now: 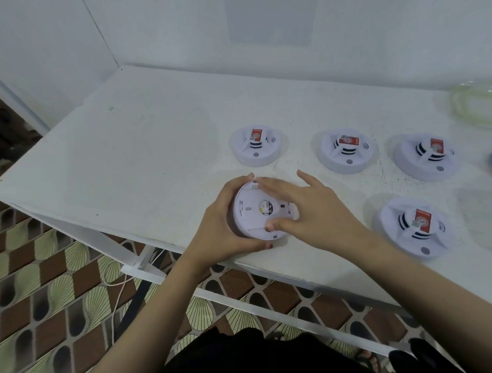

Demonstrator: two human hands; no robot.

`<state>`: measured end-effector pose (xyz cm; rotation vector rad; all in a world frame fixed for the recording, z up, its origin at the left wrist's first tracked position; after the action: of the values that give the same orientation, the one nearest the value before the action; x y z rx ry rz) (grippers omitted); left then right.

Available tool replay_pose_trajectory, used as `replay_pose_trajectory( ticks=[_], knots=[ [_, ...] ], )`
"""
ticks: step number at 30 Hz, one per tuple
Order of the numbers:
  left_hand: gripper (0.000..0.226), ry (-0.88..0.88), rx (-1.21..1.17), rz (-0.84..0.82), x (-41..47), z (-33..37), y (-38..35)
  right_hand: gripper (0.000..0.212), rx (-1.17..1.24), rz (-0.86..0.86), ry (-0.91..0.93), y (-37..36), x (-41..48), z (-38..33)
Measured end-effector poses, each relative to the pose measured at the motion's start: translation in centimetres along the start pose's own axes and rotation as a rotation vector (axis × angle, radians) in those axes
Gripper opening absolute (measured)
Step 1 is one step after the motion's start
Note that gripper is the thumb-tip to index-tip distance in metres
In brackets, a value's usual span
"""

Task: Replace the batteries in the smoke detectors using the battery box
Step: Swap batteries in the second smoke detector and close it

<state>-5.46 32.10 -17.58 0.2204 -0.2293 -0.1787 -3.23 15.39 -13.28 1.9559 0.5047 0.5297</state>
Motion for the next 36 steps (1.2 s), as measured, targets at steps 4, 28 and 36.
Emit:
replay_pose_trajectory(
  ticks=[4,28,36],
  knots=[
    [0.097,0.009,-0.022,-0.01,0.02,0.0,-0.06,0.068,-0.003,-0.034,0.008,-0.27,0.0,0.63],
    [0.091,-0.007,-0.018,0.003,-0.02,0.65,-0.17,0.056,-0.095,0.055,0.097,-0.82,-0.33,1.16],
    [0.092,-0.005,0.02,0.035,-0.16,0.27,-0.25,0.056,-0.055,0.128,0.038,-1.04,-0.5,1.03]
  ],
)
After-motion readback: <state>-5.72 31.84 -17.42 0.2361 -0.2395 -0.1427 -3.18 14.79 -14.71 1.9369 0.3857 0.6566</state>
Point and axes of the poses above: each hand's wrist, its own x-axis towards the middle knuckle, its own y-axis out of the back of the hand, z = x × y, the point moved 3 cm from there along x, towards the middle knuckle, and after that the axes turned 10 degrees about -x, right-handed, at the moved point
